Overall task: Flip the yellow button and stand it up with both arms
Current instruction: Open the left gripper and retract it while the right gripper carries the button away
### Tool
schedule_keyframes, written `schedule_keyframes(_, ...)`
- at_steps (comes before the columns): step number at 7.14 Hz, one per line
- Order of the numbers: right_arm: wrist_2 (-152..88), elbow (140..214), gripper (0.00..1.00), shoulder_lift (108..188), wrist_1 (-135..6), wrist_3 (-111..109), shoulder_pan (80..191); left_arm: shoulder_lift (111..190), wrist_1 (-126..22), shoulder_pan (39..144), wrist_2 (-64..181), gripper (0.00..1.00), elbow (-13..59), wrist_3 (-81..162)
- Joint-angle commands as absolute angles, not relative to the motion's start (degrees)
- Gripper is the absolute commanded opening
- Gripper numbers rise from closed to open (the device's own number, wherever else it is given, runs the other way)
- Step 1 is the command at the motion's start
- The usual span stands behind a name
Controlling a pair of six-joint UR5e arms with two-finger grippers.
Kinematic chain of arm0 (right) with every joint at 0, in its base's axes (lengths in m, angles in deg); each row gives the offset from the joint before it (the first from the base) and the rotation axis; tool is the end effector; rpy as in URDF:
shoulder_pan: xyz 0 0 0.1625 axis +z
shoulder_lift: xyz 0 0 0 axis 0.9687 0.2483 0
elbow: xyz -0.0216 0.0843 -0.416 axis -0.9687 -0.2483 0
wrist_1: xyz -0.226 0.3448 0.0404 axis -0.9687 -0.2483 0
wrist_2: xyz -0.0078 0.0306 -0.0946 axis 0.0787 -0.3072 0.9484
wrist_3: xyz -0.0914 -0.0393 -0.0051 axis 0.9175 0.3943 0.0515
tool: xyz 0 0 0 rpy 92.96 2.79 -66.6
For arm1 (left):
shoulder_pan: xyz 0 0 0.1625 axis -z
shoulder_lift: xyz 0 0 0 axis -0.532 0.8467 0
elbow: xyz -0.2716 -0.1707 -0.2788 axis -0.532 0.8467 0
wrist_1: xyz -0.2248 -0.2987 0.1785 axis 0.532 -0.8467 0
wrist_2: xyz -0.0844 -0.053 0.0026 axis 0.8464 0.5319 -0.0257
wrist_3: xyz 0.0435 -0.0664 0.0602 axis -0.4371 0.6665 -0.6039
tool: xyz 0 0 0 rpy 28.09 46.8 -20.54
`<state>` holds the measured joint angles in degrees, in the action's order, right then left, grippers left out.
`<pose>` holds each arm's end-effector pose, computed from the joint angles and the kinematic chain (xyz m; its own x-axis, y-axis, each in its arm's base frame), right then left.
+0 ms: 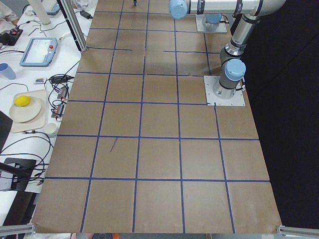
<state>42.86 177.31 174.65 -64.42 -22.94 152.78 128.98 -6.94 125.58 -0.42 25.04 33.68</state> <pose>0.0942 -0.4611 0.5125 -0.4496 0.8139 -0.3680 0.6360 0.5810 0.5078 -0.2413 -0.4771 0.5519 -0.5967 0.1405 0.7901 -0.0260 0.9807 -0.1940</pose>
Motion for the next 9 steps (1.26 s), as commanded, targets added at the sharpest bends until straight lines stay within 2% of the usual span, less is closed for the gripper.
schedule_keyframes(1, 58.78, 177.43, 0.20, 174.43, -67.20, -6.50, 152.70, 129.23, -16.58, 126.79, -22.40, 1.00, 18.28, 33.96)
schedule_keyframes(4, 73.85, 184.17, 0.12, 174.69, -84.13, 5.42, 152.53, 136.67, -28.49, 127.59, -51.70, 1.00, 8.95, 33.43)
schedule_keyframes(6, 75.90, 188.49, 0.13, 174.60, -94.69, 6.06, 150.43, 138.81, -27.98, 128.82, -52.75, 1.00, 9.36, 32.73)
schedule_keyframes(9, 81.69, 199.11, 0.12, 174.51, -116.35, 9.30, 147.01, 138.28, -28.51, 128.91, -55.20, 1.00, 9.11, 31.67)
